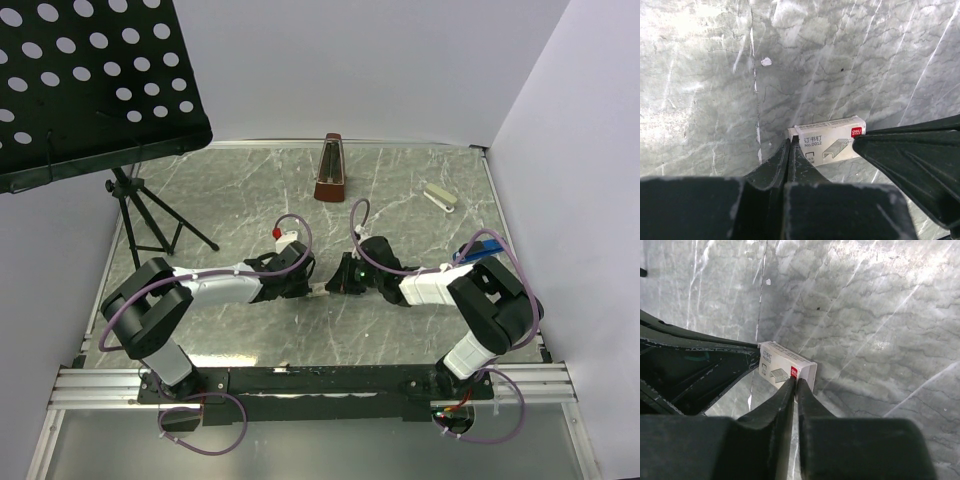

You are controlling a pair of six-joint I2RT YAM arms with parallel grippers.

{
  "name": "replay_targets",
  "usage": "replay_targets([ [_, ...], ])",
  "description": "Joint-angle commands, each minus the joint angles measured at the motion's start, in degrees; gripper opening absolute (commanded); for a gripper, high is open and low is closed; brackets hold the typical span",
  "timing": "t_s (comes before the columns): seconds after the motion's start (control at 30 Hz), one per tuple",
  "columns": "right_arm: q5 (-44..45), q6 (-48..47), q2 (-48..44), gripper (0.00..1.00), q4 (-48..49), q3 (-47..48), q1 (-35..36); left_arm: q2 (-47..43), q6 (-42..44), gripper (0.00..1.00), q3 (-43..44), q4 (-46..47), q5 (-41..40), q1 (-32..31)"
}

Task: Load the staples into the stapler

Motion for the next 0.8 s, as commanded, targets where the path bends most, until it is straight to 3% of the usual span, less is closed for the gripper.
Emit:
replay_targets([
  [0.0, -2.8, 1.9, -0.2, 0.02, 5.3, -1.0, -1.0, 0.1, -0.4, 0.01, 2.0, -0.5, -0.9, -0.6],
  [0.77, -3.2, 0.0, -1.5, 0.0, 1.9, -2.4, -4.7, -1.6, 0.8, 0.01, 1.5, -3.5, -3.2, 1.1],
])
